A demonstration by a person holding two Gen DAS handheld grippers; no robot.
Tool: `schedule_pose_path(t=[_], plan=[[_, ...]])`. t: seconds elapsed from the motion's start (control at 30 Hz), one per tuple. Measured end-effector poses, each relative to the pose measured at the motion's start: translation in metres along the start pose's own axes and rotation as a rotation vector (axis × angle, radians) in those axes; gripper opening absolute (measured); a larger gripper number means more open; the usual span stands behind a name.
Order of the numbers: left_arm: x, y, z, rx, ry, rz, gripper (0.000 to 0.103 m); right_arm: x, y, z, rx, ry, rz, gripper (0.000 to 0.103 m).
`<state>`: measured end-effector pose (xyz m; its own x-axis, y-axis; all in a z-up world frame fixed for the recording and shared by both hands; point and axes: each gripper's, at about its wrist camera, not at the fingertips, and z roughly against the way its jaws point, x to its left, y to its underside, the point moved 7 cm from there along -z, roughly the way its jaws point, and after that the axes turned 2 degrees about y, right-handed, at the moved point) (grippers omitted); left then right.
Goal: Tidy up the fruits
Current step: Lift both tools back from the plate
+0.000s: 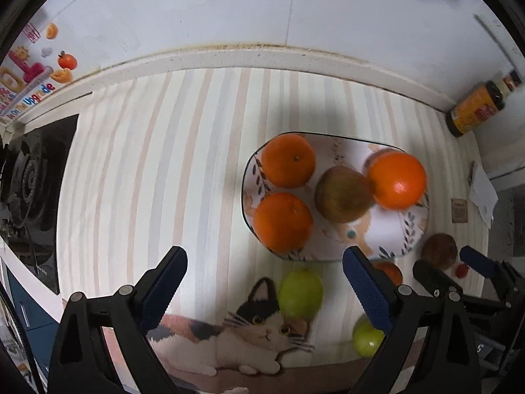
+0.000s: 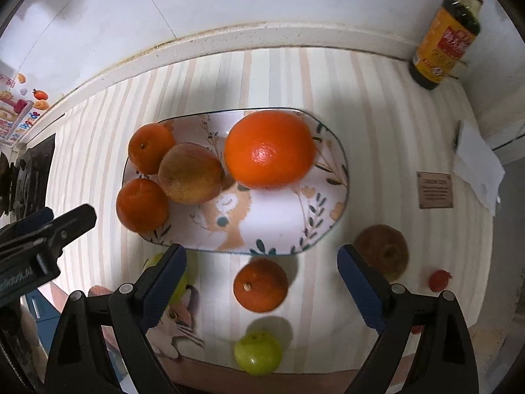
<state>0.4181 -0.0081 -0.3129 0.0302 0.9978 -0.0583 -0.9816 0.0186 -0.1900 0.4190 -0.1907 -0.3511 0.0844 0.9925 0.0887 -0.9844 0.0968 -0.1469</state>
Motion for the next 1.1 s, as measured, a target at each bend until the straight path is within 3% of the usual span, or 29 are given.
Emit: schedule_pose_path(t=[0.63,1.1], plan=[[-0.019,0.055,0.104,-0.115,0.059,-0.071,0.097,-0.002,0.053,0.130,-0.175,-0.011,0.027,0.095],[-0.024,0.068,0.143,-0.182,0.075,-0.072,0.097,-0.004,0.074,0.180,-0.235,-0.030,0.012,0.095]])
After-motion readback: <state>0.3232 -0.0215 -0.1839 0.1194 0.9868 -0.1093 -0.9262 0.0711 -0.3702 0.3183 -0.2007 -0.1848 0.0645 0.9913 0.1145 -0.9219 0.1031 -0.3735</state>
